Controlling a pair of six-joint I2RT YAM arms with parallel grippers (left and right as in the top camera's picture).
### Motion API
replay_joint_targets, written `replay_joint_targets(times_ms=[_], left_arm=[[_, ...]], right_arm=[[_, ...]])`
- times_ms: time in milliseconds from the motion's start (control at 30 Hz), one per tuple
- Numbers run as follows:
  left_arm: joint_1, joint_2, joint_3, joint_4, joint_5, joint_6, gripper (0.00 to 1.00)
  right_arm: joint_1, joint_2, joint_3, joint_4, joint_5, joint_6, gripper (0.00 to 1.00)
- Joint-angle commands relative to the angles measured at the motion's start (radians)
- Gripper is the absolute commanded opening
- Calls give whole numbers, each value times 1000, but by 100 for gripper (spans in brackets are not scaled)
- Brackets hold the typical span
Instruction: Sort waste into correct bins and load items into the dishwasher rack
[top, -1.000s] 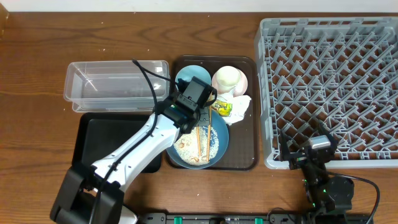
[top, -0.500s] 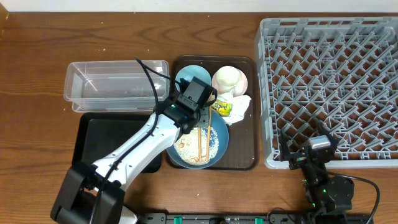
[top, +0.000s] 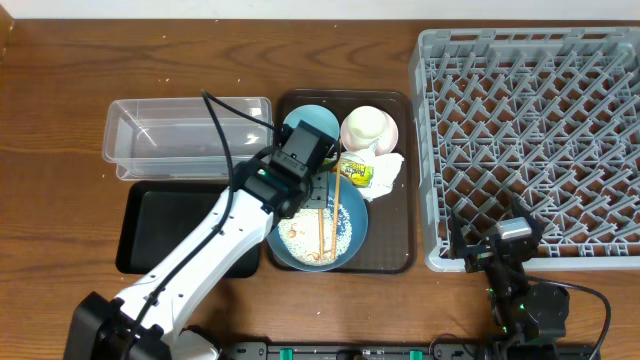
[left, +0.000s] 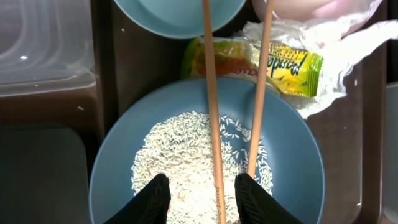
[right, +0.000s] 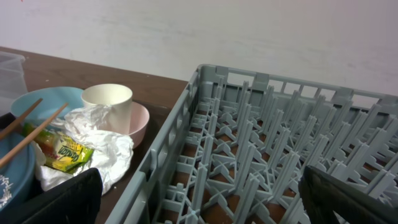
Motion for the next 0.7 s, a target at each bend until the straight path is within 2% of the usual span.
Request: replay_joint_targets(times_ms=[0, 233, 333, 367, 433, 467, 533, 667], left_arm=[[11, -34, 23, 3, 63, 13, 38], [6, -41, 22, 15, 255, 13, 38], [-19, -41, 22, 84, 348, 13, 38], [-38, -41, 22, 118, 353, 11, 39], [-78, -40, 22, 175, 347, 6, 53], [-101, -38, 23, 205, 346, 5, 56], [-143, -32, 24, 249, 343, 0, 59], [-213, -12, 32, 266, 232, -32, 60]], right_arm=[[5, -3, -2, -4, -1, 11, 99], [5, -3, -2, -4, -1, 11, 99], [5, -3, -2, -4, -1, 11, 99], [5, -3, -2, -4, -1, 11, 99], [5, -3, -2, -4, -1, 11, 99], [5, -3, -2, -4, -1, 11, 99], [5, -3, -2, -4, -1, 11, 99], [5, -3, -2, -4, -1, 11, 99]])
